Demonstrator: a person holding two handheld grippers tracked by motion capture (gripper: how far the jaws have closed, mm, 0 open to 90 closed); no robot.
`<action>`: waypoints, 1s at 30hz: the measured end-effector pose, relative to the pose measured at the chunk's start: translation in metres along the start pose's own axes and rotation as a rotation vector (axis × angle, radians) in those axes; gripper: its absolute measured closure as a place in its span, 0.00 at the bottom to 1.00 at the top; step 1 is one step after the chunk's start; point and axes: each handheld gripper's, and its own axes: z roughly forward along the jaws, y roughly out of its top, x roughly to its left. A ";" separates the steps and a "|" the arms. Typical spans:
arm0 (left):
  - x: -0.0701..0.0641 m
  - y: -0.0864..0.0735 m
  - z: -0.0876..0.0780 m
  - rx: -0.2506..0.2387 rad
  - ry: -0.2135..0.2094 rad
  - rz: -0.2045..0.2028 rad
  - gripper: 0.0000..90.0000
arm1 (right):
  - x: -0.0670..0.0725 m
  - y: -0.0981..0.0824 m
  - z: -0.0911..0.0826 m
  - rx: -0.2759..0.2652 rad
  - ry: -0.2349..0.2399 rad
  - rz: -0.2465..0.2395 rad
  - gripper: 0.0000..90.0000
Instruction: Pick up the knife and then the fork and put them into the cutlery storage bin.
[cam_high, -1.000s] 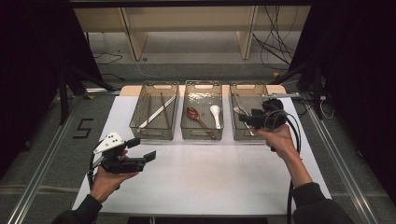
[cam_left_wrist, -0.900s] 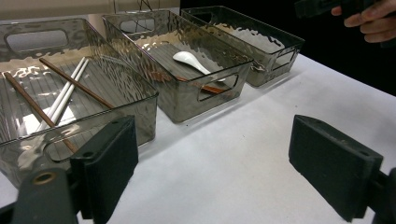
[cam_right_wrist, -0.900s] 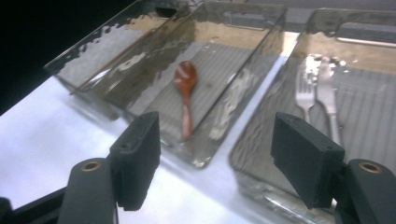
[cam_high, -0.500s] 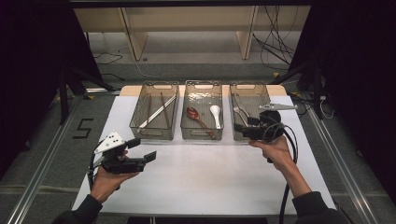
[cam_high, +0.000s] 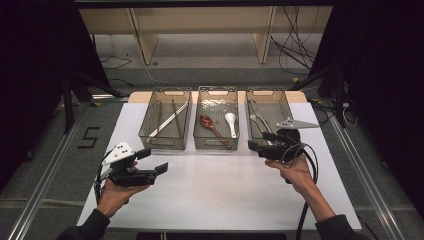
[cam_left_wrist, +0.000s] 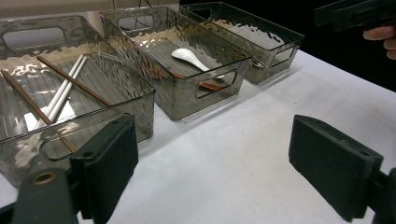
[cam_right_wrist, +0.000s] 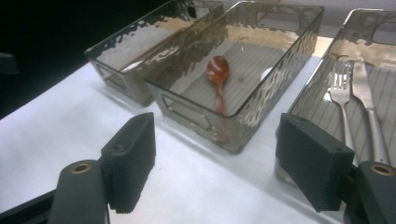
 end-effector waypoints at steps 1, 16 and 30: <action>0.000 0.000 0.000 0.006 -0.004 0.004 0.17 | 0.001 -0.002 -0.002 -0.003 0.002 -0.001 0.32; 0.001 -0.002 0.000 0.014 -0.020 0.008 0.17 | 0.023 -0.036 -0.024 -0.039 0.005 -0.017 0.30; -0.001 -0.005 -0.001 0.018 -0.028 0.007 0.17 | 0.027 -0.053 -0.039 -0.069 -0.006 0.002 0.27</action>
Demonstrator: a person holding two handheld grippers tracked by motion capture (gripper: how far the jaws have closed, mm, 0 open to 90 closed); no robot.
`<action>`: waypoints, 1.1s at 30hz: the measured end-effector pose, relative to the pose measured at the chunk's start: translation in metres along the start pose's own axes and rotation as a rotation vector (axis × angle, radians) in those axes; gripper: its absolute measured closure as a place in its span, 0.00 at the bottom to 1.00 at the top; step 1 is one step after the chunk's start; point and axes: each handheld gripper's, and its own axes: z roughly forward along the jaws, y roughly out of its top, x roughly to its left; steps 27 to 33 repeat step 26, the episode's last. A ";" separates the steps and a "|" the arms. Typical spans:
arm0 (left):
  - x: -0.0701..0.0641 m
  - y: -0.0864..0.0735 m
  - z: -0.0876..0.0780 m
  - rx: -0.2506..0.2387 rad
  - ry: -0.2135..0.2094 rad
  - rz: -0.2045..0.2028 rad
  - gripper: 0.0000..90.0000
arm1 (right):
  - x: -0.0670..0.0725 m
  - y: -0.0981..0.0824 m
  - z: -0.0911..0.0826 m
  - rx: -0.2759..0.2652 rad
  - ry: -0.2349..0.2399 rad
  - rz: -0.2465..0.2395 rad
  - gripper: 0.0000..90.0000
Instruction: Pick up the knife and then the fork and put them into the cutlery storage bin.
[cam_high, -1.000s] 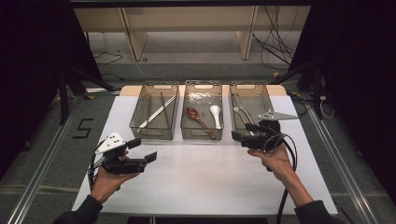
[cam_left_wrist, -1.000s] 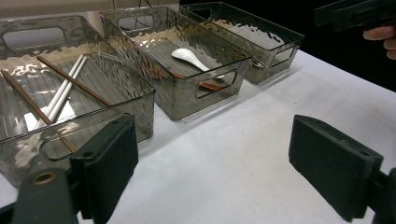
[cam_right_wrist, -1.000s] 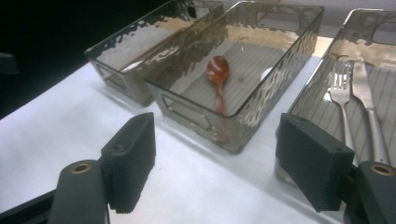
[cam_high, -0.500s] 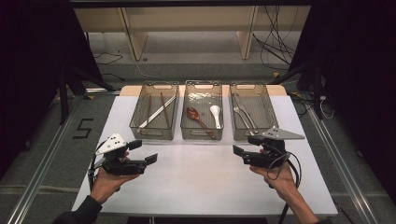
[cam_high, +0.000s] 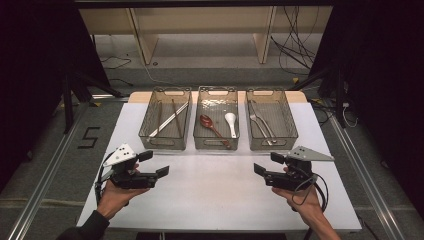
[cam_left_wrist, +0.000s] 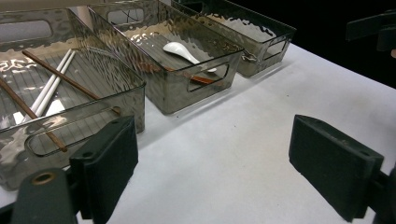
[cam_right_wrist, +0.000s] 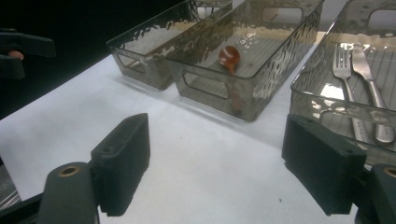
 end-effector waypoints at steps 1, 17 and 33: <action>0.000 0.000 0.000 -0.002 0.000 0.000 0.17 | 0.001 -0.001 0.000 0.000 0.001 -0.004 0.27; -0.001 0.001 0.000 -0.006 -0.002 0.001 0.17 | 0.003 -0.007 -0.003 0.010 -0.007 -0.017 0.27; -0.001 0.001 0.000 -0.005 -0.002 0.003 0.17 | 0.002 -0.007 -0.002 0.010 -0.011 -0.019 0.27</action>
